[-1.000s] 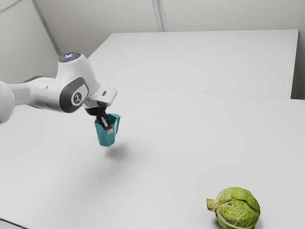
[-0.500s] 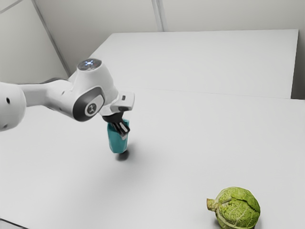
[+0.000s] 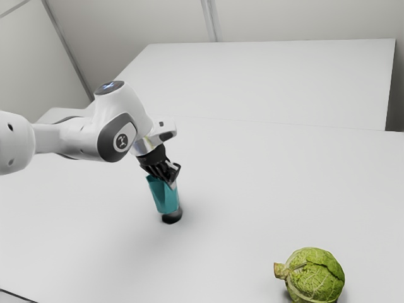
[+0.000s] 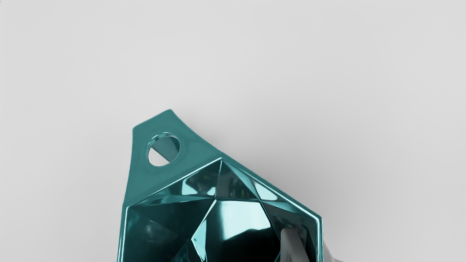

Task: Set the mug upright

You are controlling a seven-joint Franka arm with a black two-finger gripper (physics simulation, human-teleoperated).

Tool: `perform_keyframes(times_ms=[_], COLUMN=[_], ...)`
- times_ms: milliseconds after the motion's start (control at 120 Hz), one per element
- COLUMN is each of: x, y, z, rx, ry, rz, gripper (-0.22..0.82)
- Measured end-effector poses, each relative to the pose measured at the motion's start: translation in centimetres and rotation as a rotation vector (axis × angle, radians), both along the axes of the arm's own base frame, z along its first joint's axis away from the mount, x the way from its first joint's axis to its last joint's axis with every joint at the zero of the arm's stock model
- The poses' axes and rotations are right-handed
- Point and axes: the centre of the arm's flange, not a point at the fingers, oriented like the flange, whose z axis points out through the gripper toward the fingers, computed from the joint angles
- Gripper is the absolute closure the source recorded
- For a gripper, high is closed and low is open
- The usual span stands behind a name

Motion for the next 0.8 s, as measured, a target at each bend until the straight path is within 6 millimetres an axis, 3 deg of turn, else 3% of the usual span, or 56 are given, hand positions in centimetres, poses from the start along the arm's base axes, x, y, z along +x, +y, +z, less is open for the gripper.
perform_keyframes(times_ms=[467,800], x=[0.7,3.2], y=[0.4,1.1], z=[-1.3,-2.1], rx=[0.001,0.002], ry=[0.007,-0.039], rz=[0.082,0.133], gripper=[0.78,0.78])
